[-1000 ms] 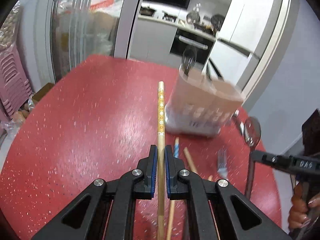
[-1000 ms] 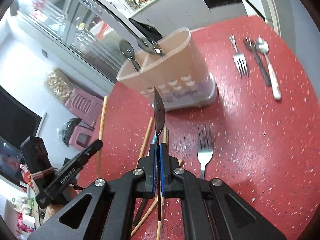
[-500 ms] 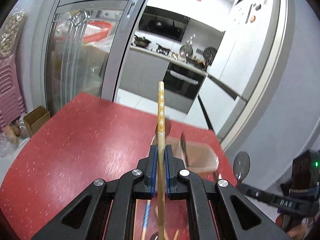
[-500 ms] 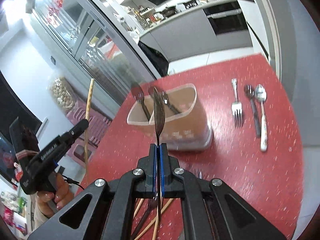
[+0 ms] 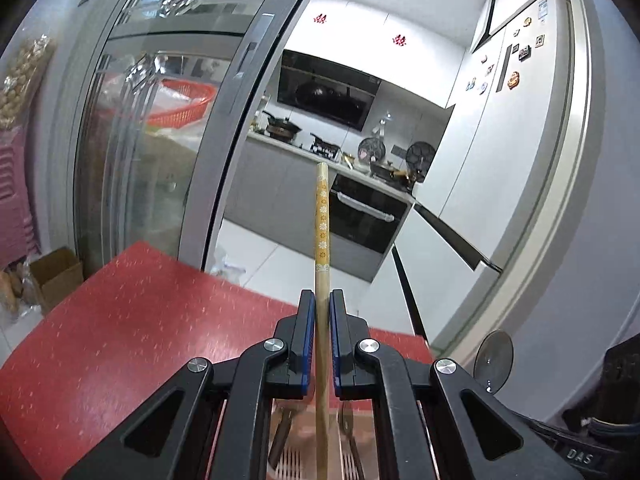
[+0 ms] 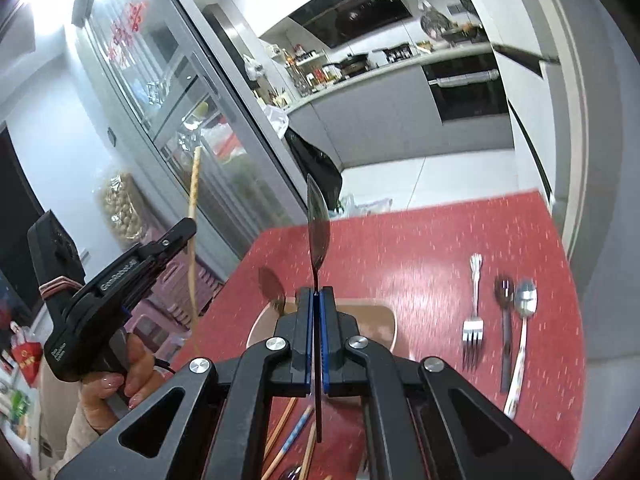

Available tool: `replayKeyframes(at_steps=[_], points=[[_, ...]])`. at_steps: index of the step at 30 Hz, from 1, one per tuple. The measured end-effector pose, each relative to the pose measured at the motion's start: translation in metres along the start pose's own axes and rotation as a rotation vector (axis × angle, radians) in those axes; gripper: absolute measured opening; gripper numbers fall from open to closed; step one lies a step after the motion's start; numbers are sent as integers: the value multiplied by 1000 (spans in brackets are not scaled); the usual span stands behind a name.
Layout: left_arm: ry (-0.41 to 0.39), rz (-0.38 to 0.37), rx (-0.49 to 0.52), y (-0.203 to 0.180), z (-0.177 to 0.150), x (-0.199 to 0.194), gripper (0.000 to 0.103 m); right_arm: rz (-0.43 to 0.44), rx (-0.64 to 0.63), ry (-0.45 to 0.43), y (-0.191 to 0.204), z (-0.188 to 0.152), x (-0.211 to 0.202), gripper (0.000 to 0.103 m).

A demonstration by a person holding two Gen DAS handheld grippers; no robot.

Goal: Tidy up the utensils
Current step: 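Carry the knife and chopstick up to the beige holder with both tools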

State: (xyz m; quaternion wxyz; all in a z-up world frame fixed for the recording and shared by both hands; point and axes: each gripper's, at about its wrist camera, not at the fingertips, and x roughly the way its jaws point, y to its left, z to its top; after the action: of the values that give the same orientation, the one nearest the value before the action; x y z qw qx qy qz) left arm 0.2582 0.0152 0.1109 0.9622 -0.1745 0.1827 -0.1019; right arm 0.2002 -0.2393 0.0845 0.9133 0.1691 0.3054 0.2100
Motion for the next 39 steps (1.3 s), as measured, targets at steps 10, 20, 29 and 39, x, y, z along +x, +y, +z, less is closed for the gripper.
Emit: replayKeyframes(at_steps=[10, 20, 29, 39], points=[[-75, 29, 5, -2, -8, 44, 32, -12, -121, -61, 4, 15, 40, 3], [-106, 100, 137, -8, -46, 46, 32, -56, -236, -50, 0, -11, 80, 3], [-76, 123, 211, -12, -73, 31, 32, -85, -299, -6, -5, -35, 81, 3], [14, 168, 222, -6, -87, 23, 32, -78, -299, 55, -1, -46, 84, 4]])
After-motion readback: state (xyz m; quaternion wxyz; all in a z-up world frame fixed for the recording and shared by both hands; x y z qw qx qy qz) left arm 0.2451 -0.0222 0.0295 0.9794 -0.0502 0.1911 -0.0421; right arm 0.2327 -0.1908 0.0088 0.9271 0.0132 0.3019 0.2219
